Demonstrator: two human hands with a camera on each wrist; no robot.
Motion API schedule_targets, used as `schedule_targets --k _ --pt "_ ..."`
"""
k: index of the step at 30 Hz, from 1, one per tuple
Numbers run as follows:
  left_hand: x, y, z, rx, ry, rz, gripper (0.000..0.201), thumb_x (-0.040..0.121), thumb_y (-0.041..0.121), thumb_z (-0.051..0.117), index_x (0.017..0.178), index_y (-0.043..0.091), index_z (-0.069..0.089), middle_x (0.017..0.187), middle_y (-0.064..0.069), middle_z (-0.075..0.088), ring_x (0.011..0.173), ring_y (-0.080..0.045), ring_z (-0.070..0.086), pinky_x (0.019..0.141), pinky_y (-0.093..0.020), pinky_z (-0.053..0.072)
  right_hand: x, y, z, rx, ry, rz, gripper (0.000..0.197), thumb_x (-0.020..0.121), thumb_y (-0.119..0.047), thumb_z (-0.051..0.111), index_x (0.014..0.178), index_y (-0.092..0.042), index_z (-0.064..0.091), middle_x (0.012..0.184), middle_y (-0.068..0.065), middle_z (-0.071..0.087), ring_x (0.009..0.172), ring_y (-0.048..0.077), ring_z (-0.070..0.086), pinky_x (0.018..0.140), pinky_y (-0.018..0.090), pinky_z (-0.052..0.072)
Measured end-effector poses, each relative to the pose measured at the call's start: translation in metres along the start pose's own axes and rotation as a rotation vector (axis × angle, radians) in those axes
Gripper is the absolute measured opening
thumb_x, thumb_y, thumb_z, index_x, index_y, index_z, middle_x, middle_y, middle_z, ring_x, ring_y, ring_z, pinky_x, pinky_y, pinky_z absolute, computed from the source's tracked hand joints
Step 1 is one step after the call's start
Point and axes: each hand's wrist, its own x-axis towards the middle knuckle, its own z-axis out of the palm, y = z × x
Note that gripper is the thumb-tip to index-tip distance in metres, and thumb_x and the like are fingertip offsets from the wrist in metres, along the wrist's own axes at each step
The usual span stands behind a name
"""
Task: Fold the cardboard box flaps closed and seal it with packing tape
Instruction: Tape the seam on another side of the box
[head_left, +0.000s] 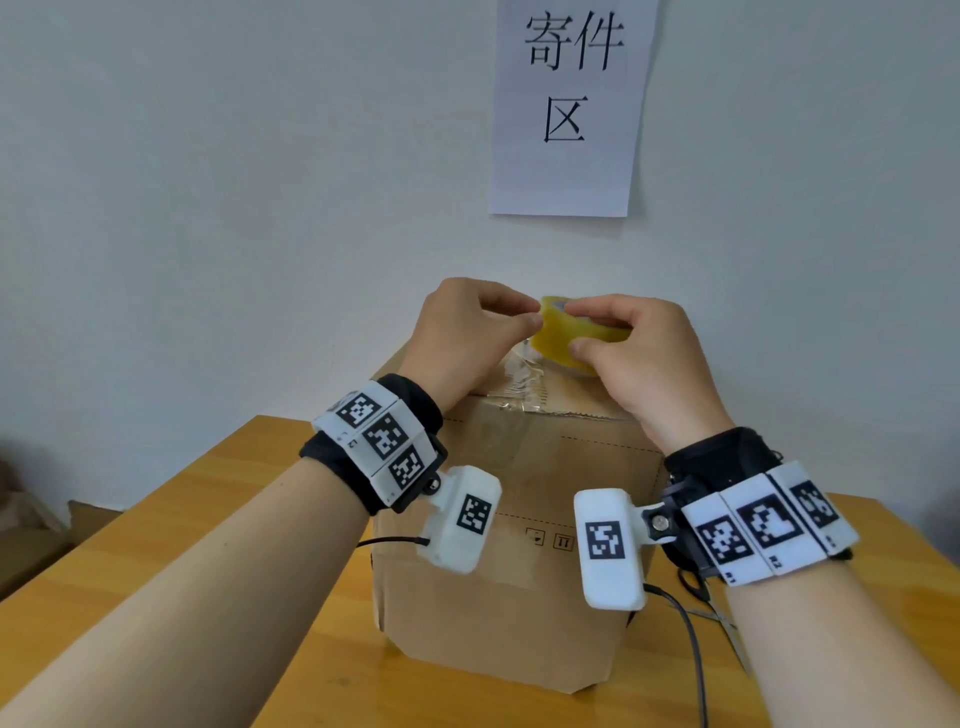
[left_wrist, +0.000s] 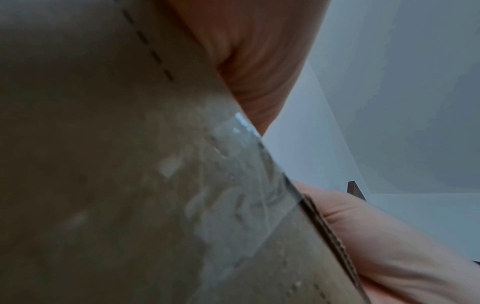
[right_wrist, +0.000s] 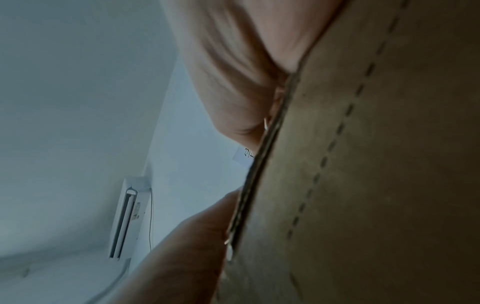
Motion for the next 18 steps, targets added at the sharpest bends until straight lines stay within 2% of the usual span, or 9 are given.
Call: schedule_targets --k 3,5,8,13,16,18 --pt "-0.0021 0.0022 -0.0005 0.012 0.01 0.018 0.013 0.081 0.03 0.076 0.094 0.029 0.08 0.089 0.015 0.075 0.088 0.003 0.067 0.081 -0.017 0.05 -0.002 -0.0026 -0.0044 0.145 0.013 -0.007 0.036 0.08 -0.007 0.076 0.095 -0.039 0.072 0.099 -0.016 0.069 0.101 0.002 0.063 0.079 0.02 0.051" --pt "-0.0032 0.0031 -0.0008 0.014 0.022 0.038 0.015 0.08 0.03 0.078 0.095 0.028 0.079 0.09 0.014 0.075 0.086 0.004 0.068 0.079 -0.014 0.051 -0.0035 -0.0044 -0.005 0.18 0.003 -0.014 0.035 0.08 -0.005 0.076 0.096 -0.036 0.073 0.095 -0.017 0.069 0.095 -0.002 0.064 0.076 0.016 0.05" --pt "-0.0037 0.0033 -0.0006 -0.012 0.019 0.045 0.019 0.08 0.028 0.079 0.099 0.025 0.078 0.091 0.012 0.076 0.083 0.003 0.07 0.08 -0.017 0.054 -0.005 -0.0065 -0.0039 0.187 -0.012 -0.028 0.035 0.08 -0.005 0.077 0.095 -0.036 0.072 0.094 -0.016 0.069 0.093 -0.003 0.064 0.075 0.015 0.052" --pt "-0.0029 0.0014 -0.0005 -0.034 0.052 0.032 0.014 0.079 0.027 0.08 0.093 0.024 0.079 0.083 0.008 0.077 0.081 0.001 0.071 0.081 -0.021 0.056 -0.0056 -0.0092 -0.0041 0.187 -0.017 -0.045 0.032 0.08 -0.007 0.077 0.098 -0.034 0.073 0.094 -0.017 0.069 0.092 -0.006 0.064 0.076 0.013 0.053" --pt "-0.0021 0.001 -0.001 -0.023 0.072 0.031 0.01 0.081 0.027 0.079 0.09 0.024 0.079 0.079 0.009 0.075 0.077 -0.001 0.07 0.076 -0.02 0.054 -0.006 -0.0099 -0.0042 0.2 -0.019 -0.037 0.031 0.08 -0.008 0.078 0.098 -0.033 0.073 0.096 -0.016 0.07 0.094 -0.002 0.065 0.079 0.019 0.055" --pt "-0.0012 0.0007 -0.001 -0.025 0.089 0.03 0.009 0.082 0.028 0.078 0.09 0.025 0.079 0.08 0.011 0.074 0.076 -0.003 0.068 0.077 -0.023 0.054 -0.0063 -0.0098 -0.0042 0.212 -0.022 -0.033 0.03 0.081 -0.008 0.078 0.097 -0.033 0.073 0.097 -0.015 0.071 0.096 -0.001 0.065 0.081 0.021 0.056"
